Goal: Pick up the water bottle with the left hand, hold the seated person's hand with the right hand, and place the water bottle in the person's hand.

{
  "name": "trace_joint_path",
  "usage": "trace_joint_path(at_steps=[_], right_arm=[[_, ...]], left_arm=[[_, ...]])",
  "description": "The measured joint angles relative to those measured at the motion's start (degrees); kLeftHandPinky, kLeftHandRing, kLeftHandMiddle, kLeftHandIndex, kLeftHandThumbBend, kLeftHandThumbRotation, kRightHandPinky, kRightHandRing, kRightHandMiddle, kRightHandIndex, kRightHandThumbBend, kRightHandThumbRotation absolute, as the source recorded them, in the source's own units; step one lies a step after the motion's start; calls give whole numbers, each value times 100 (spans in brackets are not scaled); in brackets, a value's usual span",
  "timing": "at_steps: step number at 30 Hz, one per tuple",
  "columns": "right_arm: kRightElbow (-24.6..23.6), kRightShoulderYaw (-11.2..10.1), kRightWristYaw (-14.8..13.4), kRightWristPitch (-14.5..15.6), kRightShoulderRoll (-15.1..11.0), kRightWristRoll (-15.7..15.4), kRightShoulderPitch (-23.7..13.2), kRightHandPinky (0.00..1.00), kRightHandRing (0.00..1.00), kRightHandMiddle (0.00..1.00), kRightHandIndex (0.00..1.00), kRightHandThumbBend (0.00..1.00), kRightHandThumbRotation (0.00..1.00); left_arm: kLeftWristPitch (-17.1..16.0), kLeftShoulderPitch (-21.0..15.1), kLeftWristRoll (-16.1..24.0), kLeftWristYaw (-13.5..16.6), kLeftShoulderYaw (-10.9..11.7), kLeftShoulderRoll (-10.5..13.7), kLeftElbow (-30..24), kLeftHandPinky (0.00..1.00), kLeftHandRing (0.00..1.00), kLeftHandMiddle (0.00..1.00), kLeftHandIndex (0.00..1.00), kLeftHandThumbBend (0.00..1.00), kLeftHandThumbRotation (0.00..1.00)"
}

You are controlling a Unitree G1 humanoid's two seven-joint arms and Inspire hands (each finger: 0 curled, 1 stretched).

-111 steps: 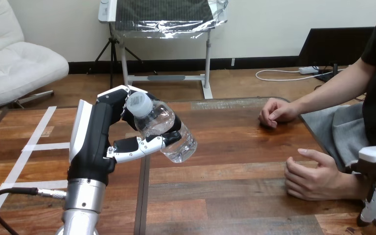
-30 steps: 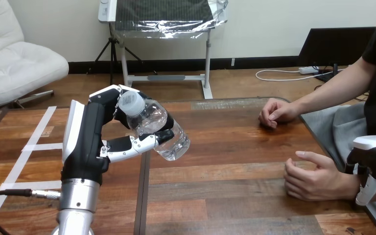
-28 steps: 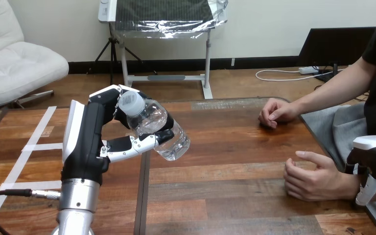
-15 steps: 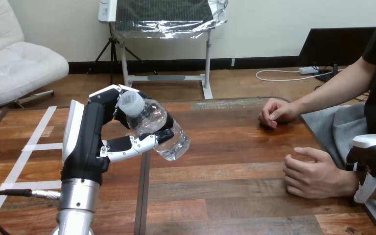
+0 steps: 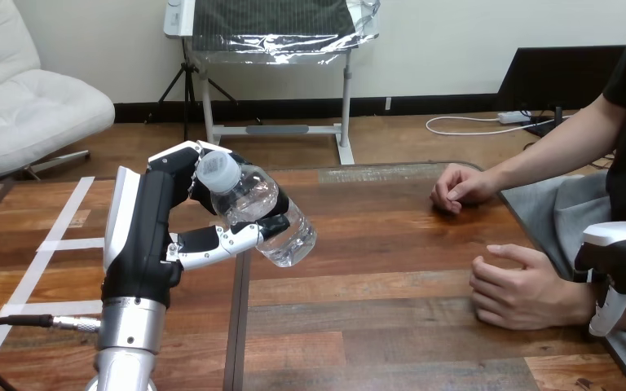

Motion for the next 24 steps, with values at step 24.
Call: trace_joint_path(at_steps=[24], right_arm=[[48,31,-37,-199,-38,31,-25,58,67,77,80,58,9]], left_arm=[[0,0,-17,-2,7,-9,0,38,40,44,48,64,0]])
